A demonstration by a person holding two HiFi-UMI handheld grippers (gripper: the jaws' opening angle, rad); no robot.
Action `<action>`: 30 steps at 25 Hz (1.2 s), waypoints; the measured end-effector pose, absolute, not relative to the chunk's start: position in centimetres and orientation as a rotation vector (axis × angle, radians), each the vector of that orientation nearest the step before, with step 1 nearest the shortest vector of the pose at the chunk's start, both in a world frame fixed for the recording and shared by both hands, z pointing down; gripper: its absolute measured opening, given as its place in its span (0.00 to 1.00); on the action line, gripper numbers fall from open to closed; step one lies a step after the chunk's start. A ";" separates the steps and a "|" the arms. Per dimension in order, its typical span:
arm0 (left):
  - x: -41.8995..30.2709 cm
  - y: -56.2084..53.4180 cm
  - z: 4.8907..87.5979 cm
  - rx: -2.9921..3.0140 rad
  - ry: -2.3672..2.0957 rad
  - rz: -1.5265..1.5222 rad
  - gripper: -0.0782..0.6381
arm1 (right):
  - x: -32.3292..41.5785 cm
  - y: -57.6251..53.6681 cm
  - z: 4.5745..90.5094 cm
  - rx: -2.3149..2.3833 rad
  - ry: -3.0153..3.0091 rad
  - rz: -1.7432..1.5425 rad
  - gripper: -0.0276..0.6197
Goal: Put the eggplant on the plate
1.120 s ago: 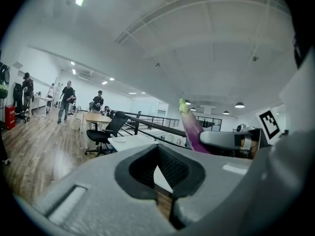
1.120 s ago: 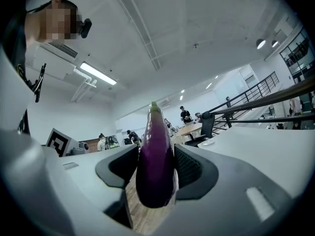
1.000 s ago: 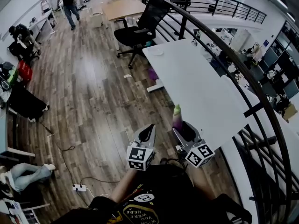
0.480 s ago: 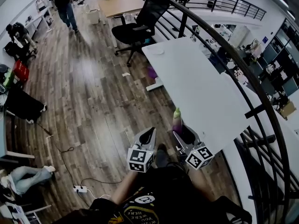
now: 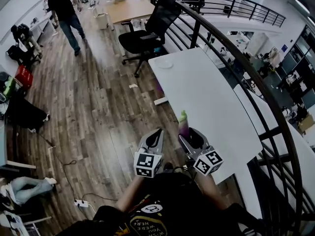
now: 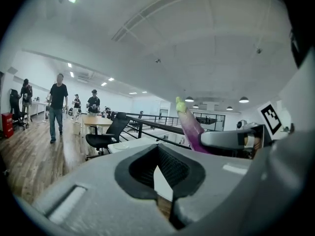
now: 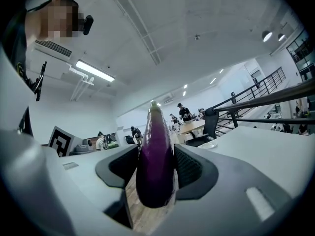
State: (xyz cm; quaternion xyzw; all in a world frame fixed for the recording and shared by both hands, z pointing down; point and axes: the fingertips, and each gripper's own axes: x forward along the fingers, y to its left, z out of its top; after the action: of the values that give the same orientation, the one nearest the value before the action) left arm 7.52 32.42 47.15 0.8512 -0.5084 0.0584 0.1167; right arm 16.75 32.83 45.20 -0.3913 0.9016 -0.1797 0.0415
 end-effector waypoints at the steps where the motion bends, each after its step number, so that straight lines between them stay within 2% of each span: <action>1: 7.6 31.6 47.0 2.489 -1.506 0.179 0.12 | 17.0 32.0 45.3 -1.186 2.765 -0.561 0.39; 13: 6.6 23.0 48.0 2.438 -1.514 0.215 0.12 | 16.1 23.2 47.0 -1.154 2.766 -0.660 0.39; 23: 1.6 12.1 47.3 2.515 -1.432 0.180 0.12 | 11.2 12.8 45.8 -1.254 2.744 -0.566 0.39; 30: -0.5 8.0 47.9 2.514 -1.364 0.180 0.12 | 8.8 9.3 46.3 -1.312 2.735 -0.598 0.39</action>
State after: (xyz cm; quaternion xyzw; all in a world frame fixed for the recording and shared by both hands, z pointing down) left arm -0.47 7.99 47.90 0.8689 -0.4715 0.0624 0.1373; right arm 8.84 9.27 46.29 -0.4241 0.8844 -0.1935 0.0249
